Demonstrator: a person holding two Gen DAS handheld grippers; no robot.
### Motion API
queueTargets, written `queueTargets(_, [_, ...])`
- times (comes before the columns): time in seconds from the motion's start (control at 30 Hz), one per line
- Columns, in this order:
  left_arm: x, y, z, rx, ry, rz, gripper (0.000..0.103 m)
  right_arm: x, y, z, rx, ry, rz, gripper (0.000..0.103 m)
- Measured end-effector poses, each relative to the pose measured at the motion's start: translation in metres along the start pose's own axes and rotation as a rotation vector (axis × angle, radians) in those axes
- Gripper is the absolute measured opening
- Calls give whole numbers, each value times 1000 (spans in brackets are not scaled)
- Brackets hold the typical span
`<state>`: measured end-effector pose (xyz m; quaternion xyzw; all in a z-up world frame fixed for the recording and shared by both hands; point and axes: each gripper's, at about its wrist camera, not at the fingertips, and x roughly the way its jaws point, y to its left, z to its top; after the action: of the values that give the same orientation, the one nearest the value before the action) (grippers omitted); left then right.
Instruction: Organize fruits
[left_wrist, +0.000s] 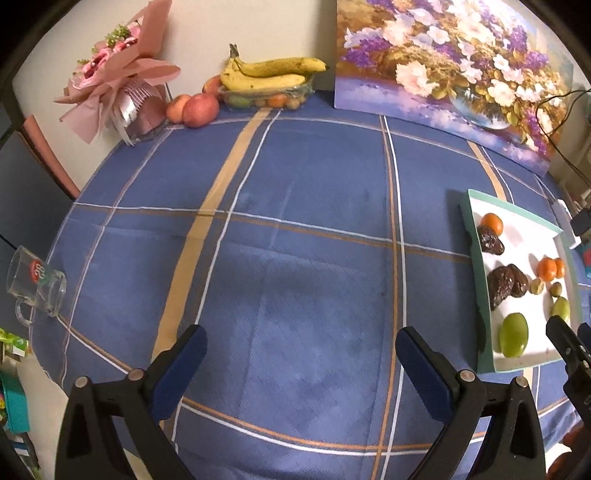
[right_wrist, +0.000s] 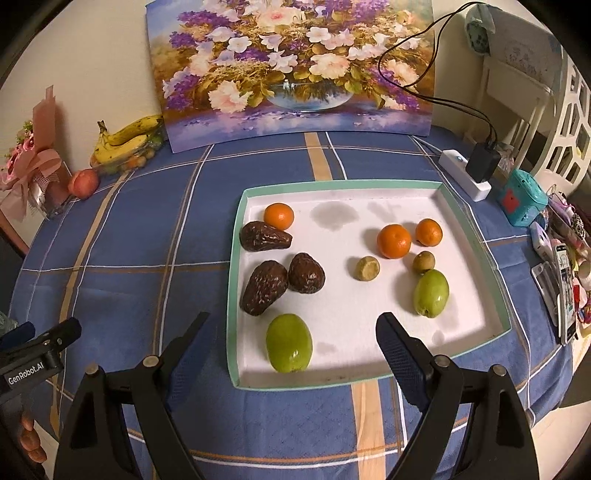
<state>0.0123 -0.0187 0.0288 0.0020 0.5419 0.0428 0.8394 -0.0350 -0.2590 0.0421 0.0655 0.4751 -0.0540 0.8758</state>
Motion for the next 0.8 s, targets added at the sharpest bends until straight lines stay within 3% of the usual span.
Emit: queueTargets(0.8, [-3, -2, 1, 15, 2, 4, 103, 3, -1, 0, 11, 9, 14, 89])
